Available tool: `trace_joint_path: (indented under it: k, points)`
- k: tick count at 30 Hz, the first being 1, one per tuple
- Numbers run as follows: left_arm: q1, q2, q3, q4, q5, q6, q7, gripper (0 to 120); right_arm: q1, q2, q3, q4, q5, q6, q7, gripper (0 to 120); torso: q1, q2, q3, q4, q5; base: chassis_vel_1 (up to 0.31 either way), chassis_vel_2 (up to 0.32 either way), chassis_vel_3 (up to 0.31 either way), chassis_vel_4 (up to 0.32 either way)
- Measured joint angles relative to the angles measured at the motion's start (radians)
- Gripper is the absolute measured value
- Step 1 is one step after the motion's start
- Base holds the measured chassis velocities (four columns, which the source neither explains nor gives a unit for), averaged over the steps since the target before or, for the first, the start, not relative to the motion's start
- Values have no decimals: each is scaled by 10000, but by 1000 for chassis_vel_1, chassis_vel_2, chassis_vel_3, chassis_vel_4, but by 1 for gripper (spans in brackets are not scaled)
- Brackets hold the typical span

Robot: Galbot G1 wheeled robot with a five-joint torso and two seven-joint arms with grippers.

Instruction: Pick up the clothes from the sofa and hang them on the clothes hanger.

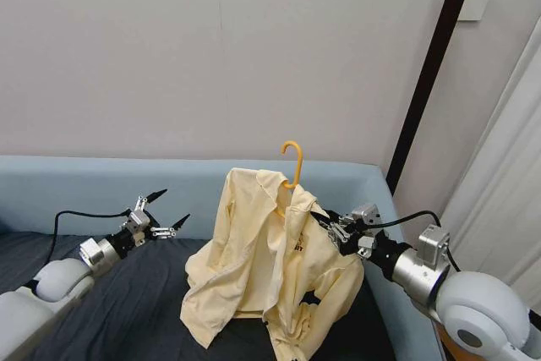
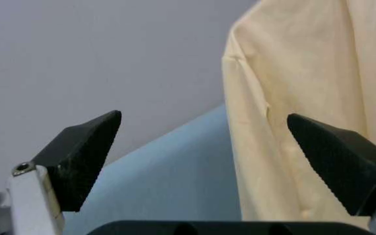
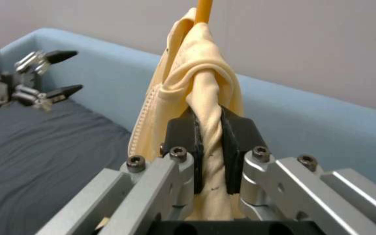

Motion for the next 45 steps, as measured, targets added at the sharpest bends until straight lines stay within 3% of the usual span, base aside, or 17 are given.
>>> trace_joint_path:
  k: [3,4,5,7,9,12,13,16,17,22,28,31,37,45]
  points:
    - [1320,-743,-989,-1088,-233,520,-1692,100,-112,16,472,289,534,-407,928,8,0,0,-1,-2,2,0,0,0,0]
    - [1320,-743,-989,-1088,-233,520,-1692,100,-112,16,472,289,534,-407,928,8,0,0,-1,-2,2,0,0,0,0]
    - [2064,-1135,-1534,-1689,-242,973,-2468,100,-220,-3,775,352,675,-527,1251,8,0,0,0,-1,0,0,0,0,0]
    - [3150,-1651,-2328,-2531,-225,1466,-3065,100,-412,2,1231,425,808,-642,1574,8,0,0,0,-1,0,0,0,0,0]
    - [3774,-1947,-2786,-3002,-104,1651,-3266,100,-445,42,1371,437,815,-687,1722,8,-1,0,-1,-1,2,0,0,0,0]
    - [5518,-2902,-3982,-4402,435,1928,-3776,100,-767,338,2215,503,670,-880,1897,8,-1,1,-1,6,5,0,0,0,0]
    - [5518,-2902,-3982,-4402,435,1928,-3776,100,-767,338,2215,503,670,-880,1897,8,-1,1,-1,6,5,0,0,0,0]
    - [6783,-3702,-4521,-5093,1234,1779,-4044,100,-1838,700,3595,686,242,-1060,1777,8,-1,1,-2,-1,0,0,0,0,0]
    - [6783,-3702,-4521,-5093,1234,1779,-4044,100,-1838,700,3595,686,242,-1060,1777,8,-1,1,-2,-1,0,0,0,0,0]
    - [8183,-4970,-4771,-5494,2485,1226,-4195,100,-3906,1617,5352,1011,-711,-1098,1393,8,-2,1,-1,-2,5,0,0,0,0]
    - [8690,-5735,-4706,-5465,3247,842,-4101,100,-4864,2153,6332,1345,-1100,-1128,1206,8,-2,1,-2,-1,3,0,0,0,0]
    - [9136,-6295,-4461,-5467,3973,474,-4001,100,-5521,2431,7444,1665,-1380,-1218,1162,8,-2,2,-1,1,2,0,0,0,0]
    - [9329,-6397,-4205,-5462,4414,175,-3934,100,-5974,2186,9143,1901,-361,-1601,1719,8,-2,2,0,0,3,0,0,0,0]
    - [9312,-6342,-4158,-5450,4445,174,-3934,100,-5899,1917,10013,1698,338,-1253,1998,8,-1,1,1,-2,3,0,0,0,0]
